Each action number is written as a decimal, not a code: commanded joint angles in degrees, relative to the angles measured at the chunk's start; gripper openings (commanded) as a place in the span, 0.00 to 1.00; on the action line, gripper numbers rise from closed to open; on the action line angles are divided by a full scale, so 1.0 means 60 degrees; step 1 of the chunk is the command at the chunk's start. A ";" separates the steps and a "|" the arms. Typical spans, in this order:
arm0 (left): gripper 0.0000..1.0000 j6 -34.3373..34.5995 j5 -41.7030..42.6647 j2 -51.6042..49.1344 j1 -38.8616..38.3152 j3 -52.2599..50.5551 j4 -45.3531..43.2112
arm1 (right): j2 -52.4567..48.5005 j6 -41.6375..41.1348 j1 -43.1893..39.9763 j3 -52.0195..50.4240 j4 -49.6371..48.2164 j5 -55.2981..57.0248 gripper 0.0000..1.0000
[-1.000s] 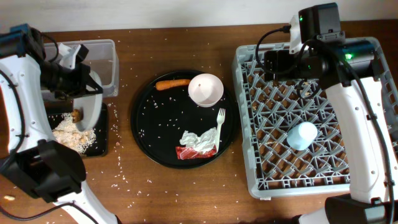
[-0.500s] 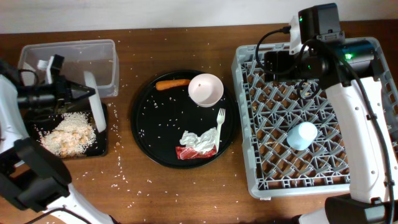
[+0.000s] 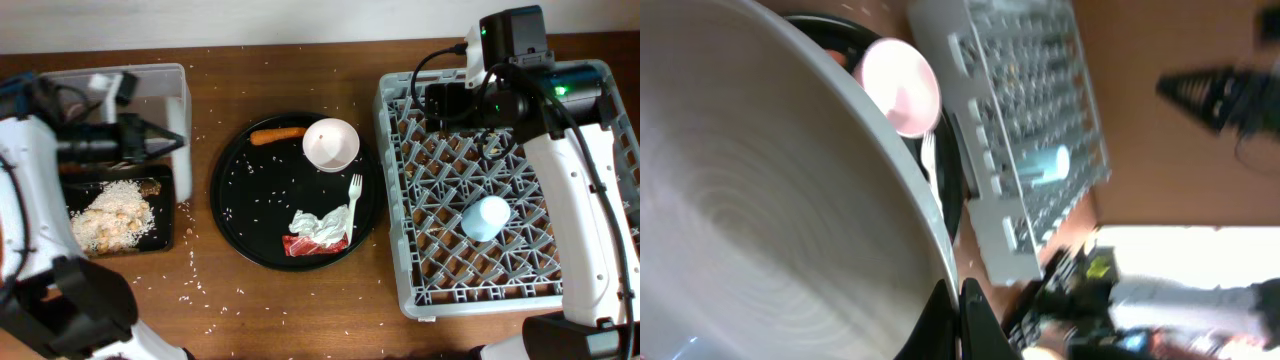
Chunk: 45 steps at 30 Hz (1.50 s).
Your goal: Sort waste into correct bins and load items into the dishwasher rack
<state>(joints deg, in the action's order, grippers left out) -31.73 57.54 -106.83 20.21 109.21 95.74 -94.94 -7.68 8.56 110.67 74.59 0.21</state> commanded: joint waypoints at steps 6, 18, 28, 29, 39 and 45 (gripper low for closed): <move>0.01 0.2535 -0.5727 0.0565 -0.5042 -0.0073 -0.1687 | -0.0055 -0.0011 0.0007 0.0018 0.0007 0.0080 0.95; 0.00 0.4583 -0.9264 0.0474 -0.7919 -0.4758 -0.6266 | -0.0055 -0.0011 0.0007 0.0018 0.0007 0.0084 0.96; 0.40 0.4495 -0.9307 0.0459 -0.8011 -0.5566 -0.7104 | -0.0055 -0.0011 0.0007 0.0018 0.0004 0.0084 0.96; 0.42 0.4495 -0.9307 0.0459 -0.8011 -0.5548 -0.7107 | -0.0055 -0.0011 0.0007 0.0018 0.0000 0.0084 0.96; 0.62 0.2477 -0.9417 0.0459 -0.6663 -0.1898 -0.8255 | -0.0055 -0.0007 0.0007 0.0018 -0.0080 0.0084 0.96; 0.69 -0.0437 -0.9413 -0.1180 -0.6532 -0.1861 -1.0564 | -0.0055 -0.0011 0.0007 0.0018 -0.0073 0.0084 0.98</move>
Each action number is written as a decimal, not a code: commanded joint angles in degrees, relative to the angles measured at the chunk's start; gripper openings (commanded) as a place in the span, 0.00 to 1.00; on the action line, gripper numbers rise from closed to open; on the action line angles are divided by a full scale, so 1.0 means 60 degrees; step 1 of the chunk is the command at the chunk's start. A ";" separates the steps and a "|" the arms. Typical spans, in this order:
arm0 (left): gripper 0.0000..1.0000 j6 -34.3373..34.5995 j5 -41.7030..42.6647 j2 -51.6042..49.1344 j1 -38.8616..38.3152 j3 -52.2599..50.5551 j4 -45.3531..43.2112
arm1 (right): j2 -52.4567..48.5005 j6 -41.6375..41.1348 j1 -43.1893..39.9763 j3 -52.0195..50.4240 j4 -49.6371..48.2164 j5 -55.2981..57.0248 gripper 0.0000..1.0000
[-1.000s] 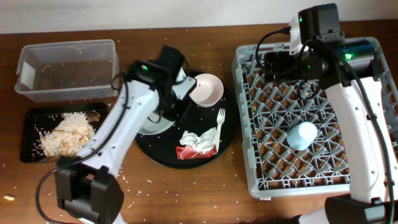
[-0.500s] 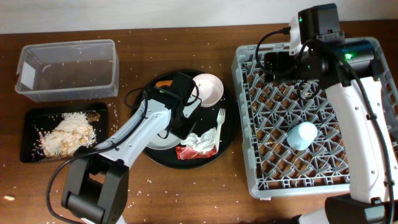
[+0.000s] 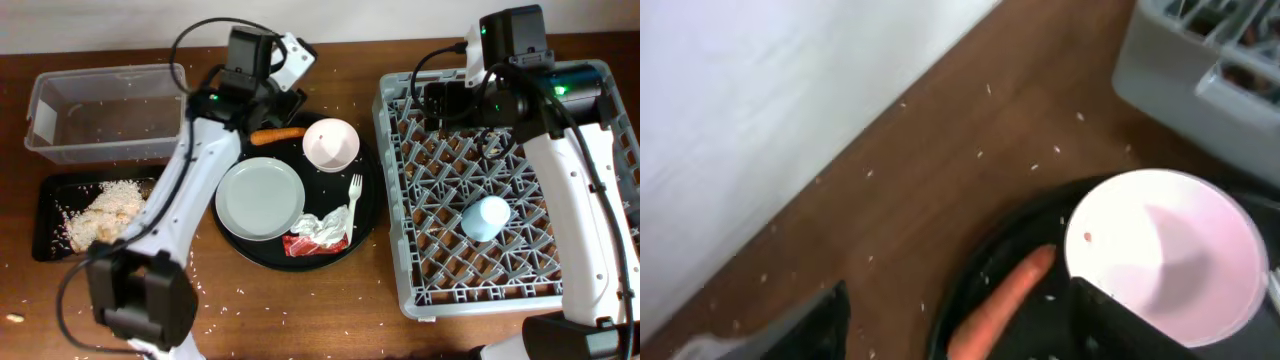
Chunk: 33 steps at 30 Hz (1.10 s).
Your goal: Sort waste into correct bins and load items into the dishwasher rack
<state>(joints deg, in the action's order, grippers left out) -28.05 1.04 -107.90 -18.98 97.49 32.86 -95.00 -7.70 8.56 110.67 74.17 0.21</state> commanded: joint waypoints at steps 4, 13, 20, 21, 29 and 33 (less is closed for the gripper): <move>0.69 -0.1264 0.0007 -0.2459 0.0073 0.0208 -0.0204 | -0.0044 -0.0007 0.0007 0.0018 -0.0004 0.0080 0.98; 0.64 -0.1217 0.0004 -0.3858 0.0124 0.0215 -0.0226 | -0.0044 -0.0004 0.0007 0.0018 0.0004 0.0084 0.99; 0.49 -0.1195 0.0004 -0.4054 0.0240 0.0189 0.0211 | -0.0051 -0.0007 0.0007 0.0018 0.0000 0.0084 0.99; 0.41 -0.1147 0.0004 -0.4098 0.0248 0.0189 0.0299 | -0.0051 -0.0007 0.0007 0.0018 0.0000 0.0084 0.99; 0.15 0.0248 0.0000 -0.4105 0.0273 0.0189 0.1519 | -0.0051 -0.0004 0.0007 0.0018 -0.0007 0.0087 0.99; 0.07 0.0783 -0.0266 -0.4105 0.0321 0.1122 0.2466 | -0.0051 -0.0007 0.0007 0.0018 -0.0004 0.0084 0.99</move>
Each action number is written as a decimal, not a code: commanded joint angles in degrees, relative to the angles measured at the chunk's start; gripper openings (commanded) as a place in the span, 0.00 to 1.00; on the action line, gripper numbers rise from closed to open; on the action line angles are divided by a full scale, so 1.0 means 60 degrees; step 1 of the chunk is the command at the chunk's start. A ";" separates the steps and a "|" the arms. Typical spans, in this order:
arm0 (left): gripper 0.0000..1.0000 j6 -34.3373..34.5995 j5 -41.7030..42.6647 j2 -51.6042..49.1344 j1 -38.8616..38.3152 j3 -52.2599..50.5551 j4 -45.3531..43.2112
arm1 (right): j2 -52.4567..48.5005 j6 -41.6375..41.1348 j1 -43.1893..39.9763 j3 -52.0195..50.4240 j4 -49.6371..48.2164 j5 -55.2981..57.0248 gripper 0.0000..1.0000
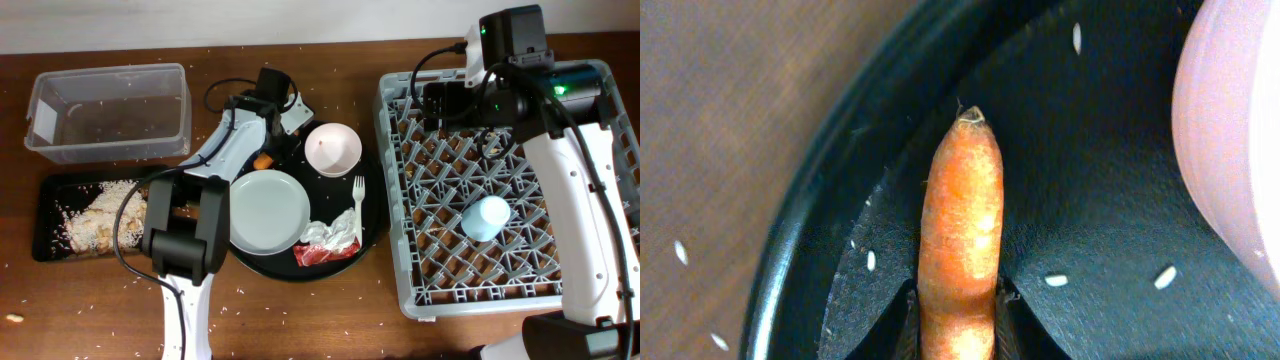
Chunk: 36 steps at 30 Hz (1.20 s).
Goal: Sort waste into correct bins and load items into the dishwasher rack
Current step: 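Grasp the carrot and drop it onto the black tray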
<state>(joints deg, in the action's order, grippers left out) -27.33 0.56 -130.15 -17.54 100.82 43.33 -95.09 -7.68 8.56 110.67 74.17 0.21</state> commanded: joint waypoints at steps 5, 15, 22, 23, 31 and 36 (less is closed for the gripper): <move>0.01 0.2102 -0.0590 -0.0397 0.0208 0.4517 0.4087 | -0.0036 -0.0007 0.0007 0.0018 0.0000 0.0087 0.99; 0.01 0.3923 -0.0525 0.0149 0.1304 0.9249 0.8899 | -0.0036 -0.0007 0.0007 0.0018 -0.0051 0.0087 0.99; 0.00 0.4714 -0.0605 0.3257 0.2463 0.5963 0.8899 | -0.0036 -0.0007 0.0007 0.0018 -0.0004 0.0084 1.00; 0.01 0.4900 -0.0605 0.3730 0.2903 0.5118 0.8899 | -0.0036 -0.0011 0.0007 0.0018 -0.0004 0.0084 0.99; 0.01 0.6200 -0.0670 0.4670 0.6495 -0.0954 0.5588 | -0.0189 -0.0007 0.0007 0.0018 -0.0058 0.0084 1.00; 0.00 0.7566 -0.0674 0.4659 0.7570 -0.4091 0.1362 | -0.0361 -0.0011 0.0007 0.0018 -0.0011 0.0084 1.00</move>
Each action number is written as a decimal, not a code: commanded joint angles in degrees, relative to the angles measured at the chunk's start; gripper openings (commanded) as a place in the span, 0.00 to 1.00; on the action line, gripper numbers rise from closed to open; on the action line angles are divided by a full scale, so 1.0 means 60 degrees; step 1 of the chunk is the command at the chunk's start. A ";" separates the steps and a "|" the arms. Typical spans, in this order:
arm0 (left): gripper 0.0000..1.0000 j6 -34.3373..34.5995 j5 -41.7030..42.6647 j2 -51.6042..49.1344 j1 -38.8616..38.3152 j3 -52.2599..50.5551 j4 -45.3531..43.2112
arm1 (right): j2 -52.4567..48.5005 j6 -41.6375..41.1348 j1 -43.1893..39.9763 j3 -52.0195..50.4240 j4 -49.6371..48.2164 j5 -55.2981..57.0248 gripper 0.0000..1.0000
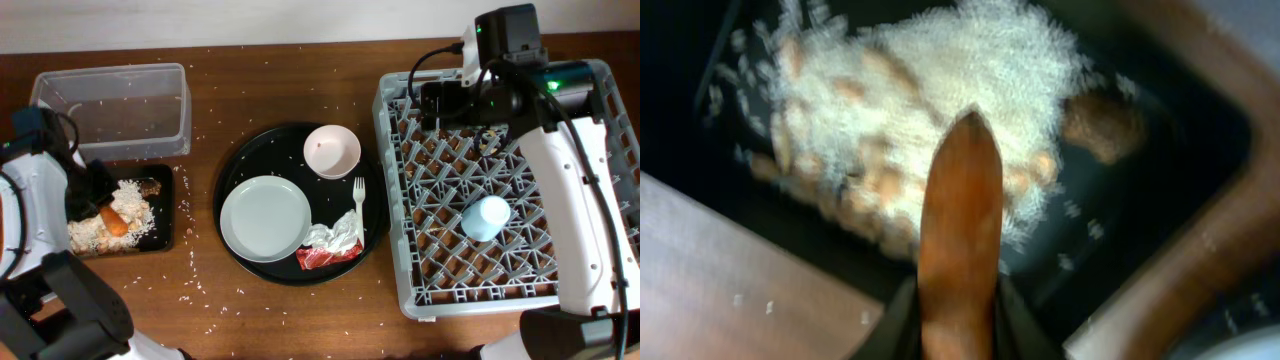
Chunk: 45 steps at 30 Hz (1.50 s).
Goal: Sort waste into correct bins and load items into the dishwasher rack
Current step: 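Grasp the carrot and drop it onto the black tray, then grasp the grey plate with the right gripper and stand it in the rack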
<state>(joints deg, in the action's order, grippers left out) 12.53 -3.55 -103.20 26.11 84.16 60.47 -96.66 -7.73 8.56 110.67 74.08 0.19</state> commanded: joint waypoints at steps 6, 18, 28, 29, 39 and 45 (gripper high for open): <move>0.27 0.1016 -0.0168 0.0168 0.0302 -0.3843 -0.5333 | -0.0098 -0.0004 0.0007 0.0018 0.0051 0.0084 1.00; 0.70 -0.0401 0.0794 0.2306 -0.0306 -0.1559 -0.2452 | -0.0098 -0.0040 0.0954 0.0018 -0.1173 -0.0648 0.97; 0.75 -0.0393 0.0805 0.2758 -0.1953 -0.1559 -0.2419 | -0.3271 -0.0514 0.4925 0.0018 -0.1687 -0.1610 0.88; 0.76 -0.0393 0.0809 0.2758 -0.1953 -0.1559 -0.2415 | -0.3759 -0.0929 0.5224 0.0018 -0.1745 -0.1614 0.87; 0.76 -0.0393 0.0809 0.2758 -0.1953 -0.1563 -0.2361 | -0.6164 -0.3803 0.4812 -0.0131 -0.1628 -0.1738 0.67; 0.76 -0.0393 0.0809 0.2758 -0.1953 -0.1563 -0.2284 | -0.6390 -0.3799 0.4801 -0.0131 -0.1566 -0.1971 0.43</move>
<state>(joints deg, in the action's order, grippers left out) 11.11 0.86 -87.11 14.41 74.37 46.54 -134.34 -29.76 37.01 110.34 64.64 -10.90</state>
